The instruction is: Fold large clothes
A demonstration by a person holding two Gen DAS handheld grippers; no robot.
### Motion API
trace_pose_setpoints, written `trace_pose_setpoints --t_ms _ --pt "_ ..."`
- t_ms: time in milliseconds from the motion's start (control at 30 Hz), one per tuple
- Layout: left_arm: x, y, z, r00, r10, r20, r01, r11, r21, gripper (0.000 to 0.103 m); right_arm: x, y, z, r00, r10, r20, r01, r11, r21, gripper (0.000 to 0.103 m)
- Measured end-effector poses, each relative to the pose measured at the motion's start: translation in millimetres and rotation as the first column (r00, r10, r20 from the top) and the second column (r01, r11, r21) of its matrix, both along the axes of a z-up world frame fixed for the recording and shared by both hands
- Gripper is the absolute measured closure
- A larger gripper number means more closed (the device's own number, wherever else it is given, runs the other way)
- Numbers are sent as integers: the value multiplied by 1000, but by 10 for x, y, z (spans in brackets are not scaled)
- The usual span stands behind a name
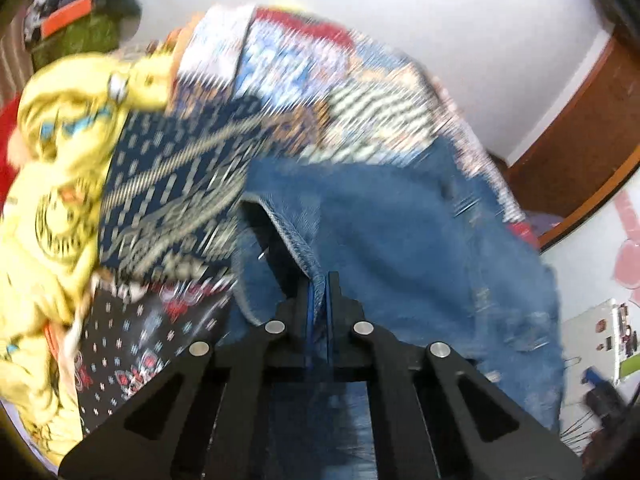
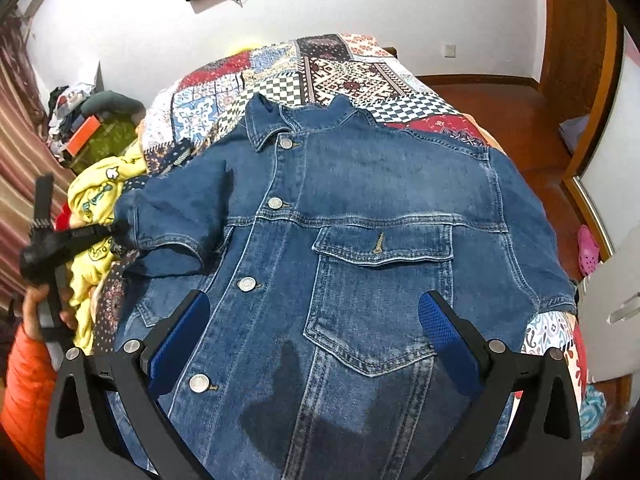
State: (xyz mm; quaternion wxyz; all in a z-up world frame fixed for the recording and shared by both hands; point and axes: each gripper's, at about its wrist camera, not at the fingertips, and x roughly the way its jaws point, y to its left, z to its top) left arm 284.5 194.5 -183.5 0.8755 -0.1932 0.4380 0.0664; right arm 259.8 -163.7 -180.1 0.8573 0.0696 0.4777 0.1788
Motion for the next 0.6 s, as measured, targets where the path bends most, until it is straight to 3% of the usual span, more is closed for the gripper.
trace_pose_setpoints --t_ms 133,300,467,533,600 --pt "213 -403 564 991 -93 92 89 995 46 100 -11 -180 -29 999 -33 -4 33 998 51 0" --pt "450 -1051 1038 962 -192 193 201 979 -25 100 19 -486 -78 996 -79 -50 85 988 131 0" --pt "687 -1897 1071 924 -334 186 340 940 -3 100 33 -776 -27 993 -87 -75 100 975 198 0" --pt "785 -2252 953 906 -391 162 395 919 5 100 24 -894 -8 991 -114 -64 124 975 186 0" --pt "902 -2524 761 886 -450 114 457 889 -40 100 16 -1025 -12 987 -145 -68 156 971 180 0"
